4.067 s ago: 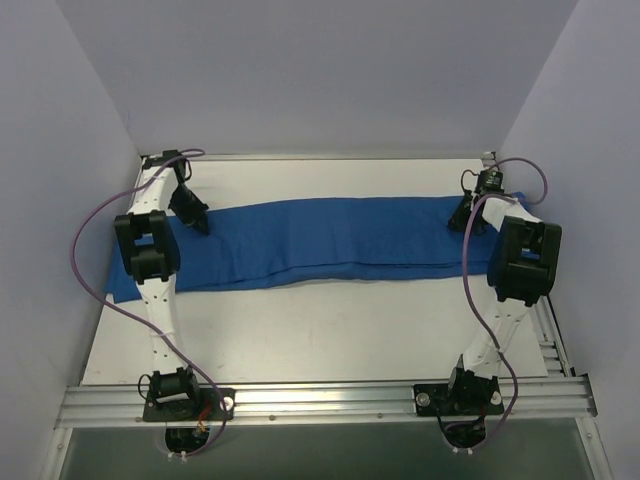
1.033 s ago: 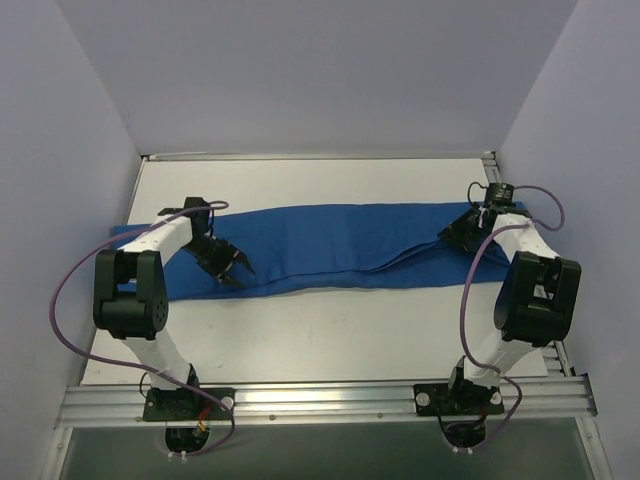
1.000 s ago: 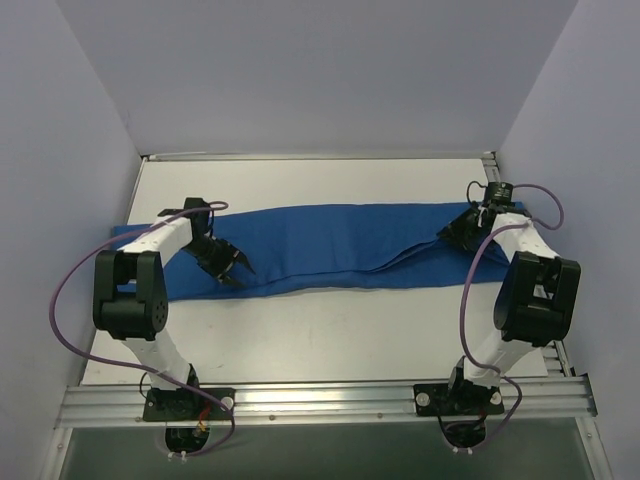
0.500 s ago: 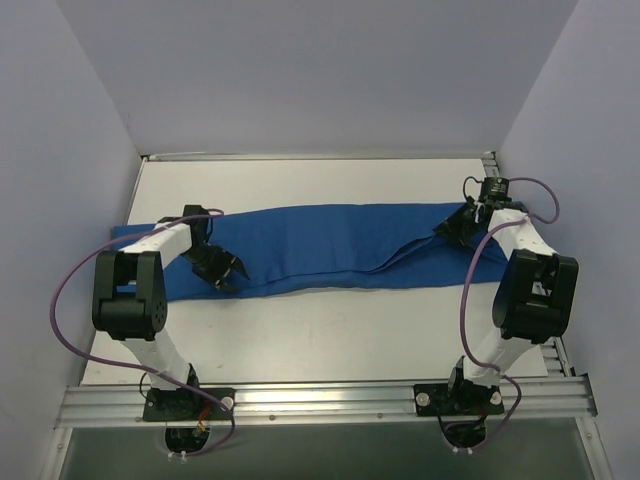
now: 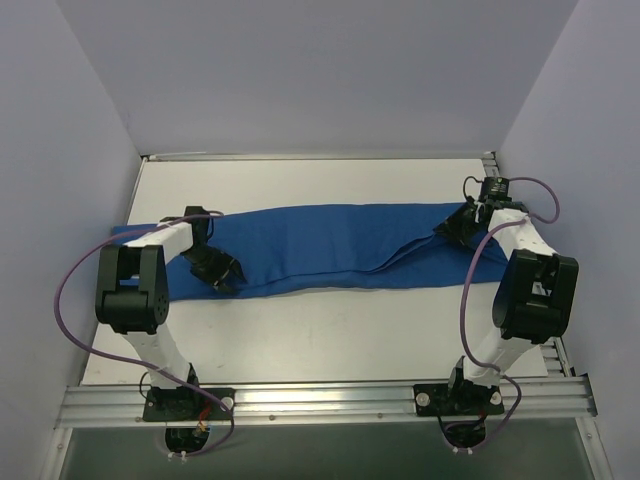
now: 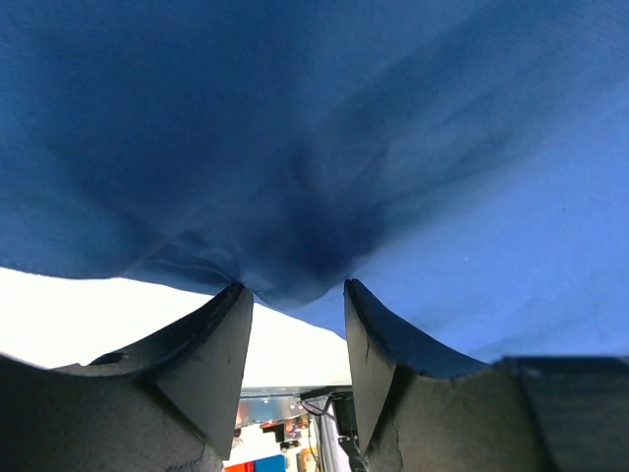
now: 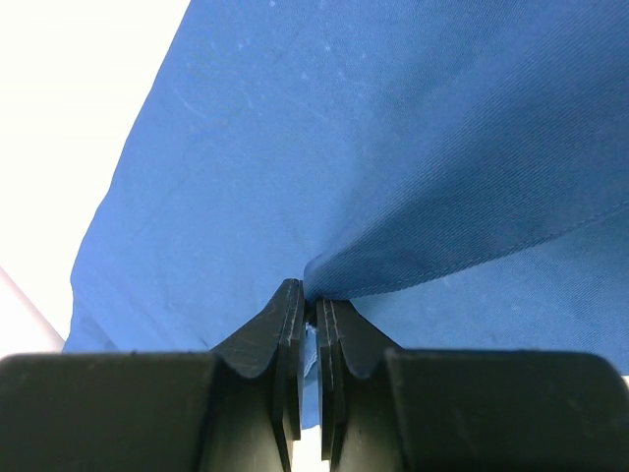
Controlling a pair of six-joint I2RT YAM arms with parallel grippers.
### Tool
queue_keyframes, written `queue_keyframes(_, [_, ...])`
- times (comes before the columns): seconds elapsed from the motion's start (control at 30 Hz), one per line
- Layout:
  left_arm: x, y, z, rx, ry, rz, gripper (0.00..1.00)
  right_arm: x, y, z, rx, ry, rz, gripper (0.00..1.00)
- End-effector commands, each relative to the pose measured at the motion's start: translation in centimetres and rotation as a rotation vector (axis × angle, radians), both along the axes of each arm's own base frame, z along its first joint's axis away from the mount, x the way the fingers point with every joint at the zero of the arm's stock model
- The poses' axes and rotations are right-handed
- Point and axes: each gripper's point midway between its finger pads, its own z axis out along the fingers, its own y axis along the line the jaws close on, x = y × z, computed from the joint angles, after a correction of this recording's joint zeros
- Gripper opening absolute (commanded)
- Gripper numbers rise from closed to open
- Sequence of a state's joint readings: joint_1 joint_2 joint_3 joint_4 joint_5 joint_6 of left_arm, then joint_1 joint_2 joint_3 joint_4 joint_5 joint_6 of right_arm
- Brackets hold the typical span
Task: Open and lay out the surgical kit
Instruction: Open the surgical kit at the center of the board.
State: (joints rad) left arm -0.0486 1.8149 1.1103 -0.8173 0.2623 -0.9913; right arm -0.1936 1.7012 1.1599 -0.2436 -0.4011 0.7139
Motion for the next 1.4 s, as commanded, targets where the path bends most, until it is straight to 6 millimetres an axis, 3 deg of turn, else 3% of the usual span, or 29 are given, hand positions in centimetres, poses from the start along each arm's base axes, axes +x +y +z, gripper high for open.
queue_keyframes(0.0, [1.9,0.7,0.2,0.022,-0.051,0.024,0.51,0.4,0.5,0.9,0.010,-0.016,0.018,0.00])
queue_keyframes(0.23, [2.8,1.7,1.2,0.055,-0.080,0.027,0.38,0.4,0.5,0.9,0.008,-0.016,0.018,0.00])
queue_keyframes(0.53, [3.9,1.9,1.5,0.067,-0.092,0.006,0.02,0.6,0.6,1.1,0.014,-0.025,0.013,0.00])
queue_keyframes(0.8, [5.1,3.6,3.5,0.184,-0.115,-0.116,0.02,0.9,-0.4,0.7,-0.047,-0.009,0.038,0.00])
queue_keyframes(0.93, [7.2,4.6,4.2,0.247,-0.143,-0.179,0.02,2.3,-1.9,0.9,-0.135,-0.011,0.060,0.00])
queue_keyframes(1.0, [9.1,5.0,5.5,0.272,-0.178,-0.208,0.02,3.5,-2.6,0.8,-0.165,-0.013,0.063,0.00])
queue_keyframes(1.03, [9.6,5.6,4.9,0.303,-0.157,-0.216,0.02,4.0,-2.7,0.8,-0.179,-0.019,0.074,0.00])
queue_keyframes(1.1, [12.2,5.9,6.5,0.336,-0.217,-0.242,0.02,5.9,-3.1,0.7,-0.185,-0.038,0.077,0.00])
queue_keyframes(1.17, [13.8,6.1,6.1,0.368,-0.216,-0.266,0.02,7.6,-3.3,-0.1,-0.189,-0.046,0.083,0.00])
queue_keyframes(1.2, [15.8,6.2,7.6,0.382,-0.273,-0.280,0.02,9.3,-3.6,1.2,-0.200,-0.090,0.078,0.00])
queue_keyframes(1.23, [16.7,6.2,6.5,0.390,-0.259,-0.296,0.02,10.2,-3.6,1.5,-0.200,-0.105,0.077,0.00])
queue_keyframes(1.27, [17.8,6.3,6.7,0.400,-0.275,-0.301,0.02,11.1,-3.7,0.7,-0.195,-0.099,0.074,0.00])
queue_keyframes(1.3, [19.7,6.2,8.6,0.414,-0.336,-0.309,0.02,13.0,-4.0,2.3,-0.205,-0.148,0.066,0.00])
queue_keyframes(1.33, [20.6,6.0,7.3,0.412,-0.321,-0.323,0.02,13.9,-4.2,2.6,-0.208,-0.165,0.063,0.00])
queue_keyframes(1.37, [21.6,6.1,7.5,0.427,-0.338,-0.325,0.02,14.7,-4.3,1.7,-0.207,-0.158,0.064,0.00])
